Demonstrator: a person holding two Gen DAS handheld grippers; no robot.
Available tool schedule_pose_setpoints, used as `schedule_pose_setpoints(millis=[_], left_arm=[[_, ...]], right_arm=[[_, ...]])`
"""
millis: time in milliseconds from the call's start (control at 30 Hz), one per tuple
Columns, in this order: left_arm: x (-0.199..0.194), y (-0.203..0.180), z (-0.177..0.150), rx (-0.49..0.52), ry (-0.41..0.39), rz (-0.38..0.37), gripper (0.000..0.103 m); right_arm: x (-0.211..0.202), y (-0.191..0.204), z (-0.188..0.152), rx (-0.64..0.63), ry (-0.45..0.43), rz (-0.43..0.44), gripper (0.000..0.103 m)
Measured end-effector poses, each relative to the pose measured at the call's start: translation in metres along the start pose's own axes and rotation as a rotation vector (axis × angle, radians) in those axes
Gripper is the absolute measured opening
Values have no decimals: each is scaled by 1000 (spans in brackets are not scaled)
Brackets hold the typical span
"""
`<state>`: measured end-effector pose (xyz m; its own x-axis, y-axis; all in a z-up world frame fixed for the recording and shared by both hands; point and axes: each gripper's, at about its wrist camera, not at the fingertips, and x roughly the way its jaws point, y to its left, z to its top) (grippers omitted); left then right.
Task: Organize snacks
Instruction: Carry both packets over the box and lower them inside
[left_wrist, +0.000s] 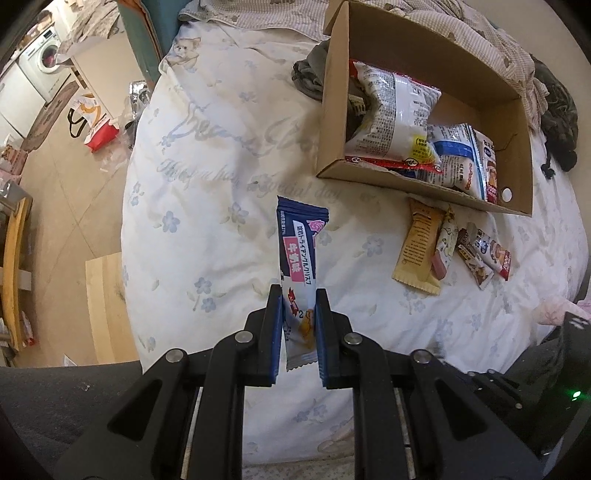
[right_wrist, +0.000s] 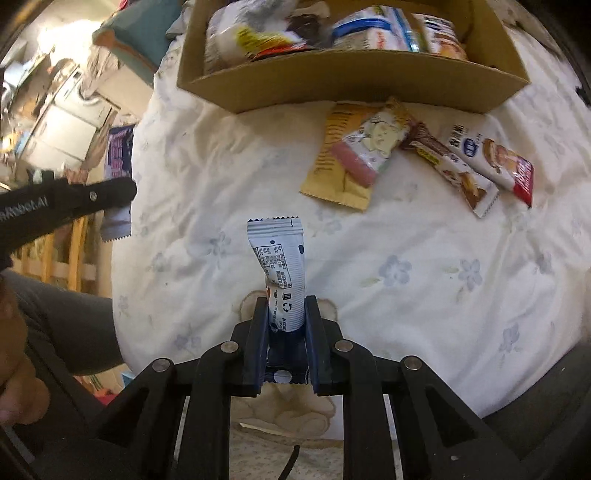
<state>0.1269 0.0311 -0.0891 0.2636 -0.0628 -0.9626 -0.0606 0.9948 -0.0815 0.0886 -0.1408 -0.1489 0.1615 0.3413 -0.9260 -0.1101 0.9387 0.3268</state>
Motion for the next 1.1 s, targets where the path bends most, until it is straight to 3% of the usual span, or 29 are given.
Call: schedule_pose_setpoints(millis=[467,733,833,1100], left_arm=[[3,10,-4,-27,-20,57,13],[-40,15,6,-69,-177,85,13],[-60,5,20,-54,-239,74,13],[-88,-15,60,-20,-315,32,13]], right_arm=[[-50,-13,10,30,-150,70,19],[-110,-21,41,21,-297,133,19],[-136,-27,58,-11,-375,103,19],[-169,-63,104,24,-452,104,19]])
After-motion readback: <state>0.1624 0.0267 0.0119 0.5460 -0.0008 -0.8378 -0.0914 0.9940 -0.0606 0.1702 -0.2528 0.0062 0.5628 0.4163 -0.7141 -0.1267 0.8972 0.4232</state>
